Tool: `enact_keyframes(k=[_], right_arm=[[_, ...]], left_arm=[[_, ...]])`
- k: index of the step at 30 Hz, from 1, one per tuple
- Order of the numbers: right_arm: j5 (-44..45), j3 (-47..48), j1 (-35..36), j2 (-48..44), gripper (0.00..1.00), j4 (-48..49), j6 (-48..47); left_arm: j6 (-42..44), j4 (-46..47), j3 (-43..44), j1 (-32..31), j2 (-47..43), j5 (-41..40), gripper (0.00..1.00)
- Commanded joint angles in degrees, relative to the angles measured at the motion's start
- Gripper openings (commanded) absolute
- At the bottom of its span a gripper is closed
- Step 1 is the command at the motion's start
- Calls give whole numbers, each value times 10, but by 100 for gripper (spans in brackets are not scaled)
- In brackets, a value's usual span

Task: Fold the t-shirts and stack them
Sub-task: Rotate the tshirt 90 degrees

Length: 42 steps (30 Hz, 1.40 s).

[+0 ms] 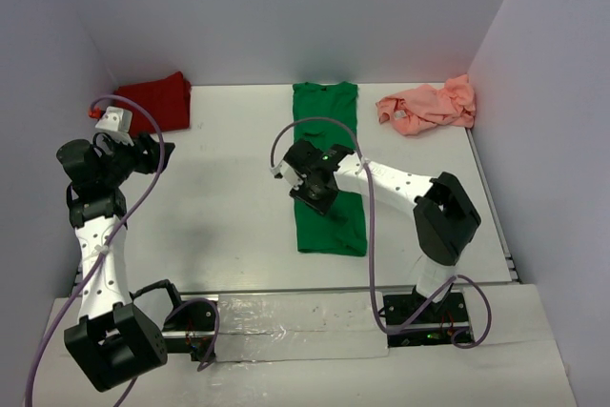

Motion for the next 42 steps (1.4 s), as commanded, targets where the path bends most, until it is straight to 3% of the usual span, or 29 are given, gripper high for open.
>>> enact_keyframes(k=[1,8,20,31,42], right_arm=[[41,-18,11,-22,39,-63,11],[69,-56,37,-13,47,-108,23],[67,-58,58,18,47,-122,31],[67,-65,71,41,44,-92,33],[129,-80,88,61,36,-49,36]], left_arm=[[-8,34,3,4,-3,17,71],[-7,33,5,4,-3,20,71],[-5,29,5,4,-18,25,71],[-2,29,3,4,-26,31,71],[1,27,1,4,-29,30,71]])
